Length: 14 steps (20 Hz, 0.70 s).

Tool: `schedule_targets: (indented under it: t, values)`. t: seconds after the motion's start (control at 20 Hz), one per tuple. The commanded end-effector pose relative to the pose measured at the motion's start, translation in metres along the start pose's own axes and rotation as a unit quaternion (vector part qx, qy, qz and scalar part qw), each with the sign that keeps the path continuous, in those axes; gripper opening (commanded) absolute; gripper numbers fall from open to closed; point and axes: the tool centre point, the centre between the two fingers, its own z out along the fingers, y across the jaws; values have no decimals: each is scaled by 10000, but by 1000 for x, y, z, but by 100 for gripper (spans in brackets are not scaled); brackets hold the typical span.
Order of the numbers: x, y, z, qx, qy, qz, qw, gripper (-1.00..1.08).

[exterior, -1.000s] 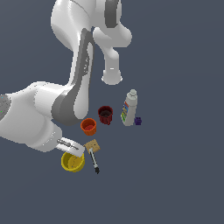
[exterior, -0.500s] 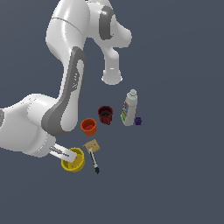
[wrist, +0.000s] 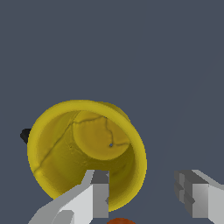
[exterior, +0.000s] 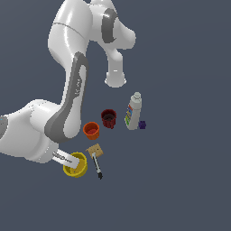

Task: Pick up a designated object from a clutter of objects.

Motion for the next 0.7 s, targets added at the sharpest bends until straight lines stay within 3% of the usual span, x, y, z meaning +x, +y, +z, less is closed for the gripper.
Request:
schedule_targets:
  t: [0.0,0.25,0.3,0.65]
  values:
    - [0,0,11,1,-7,1,10000,28]
    - [0,0,22,2,-6,3,10000,28]
    - [0,0,22,2,-6,3,10000,-100]
    - [0,0,22,2,-6,3,10000,-100]
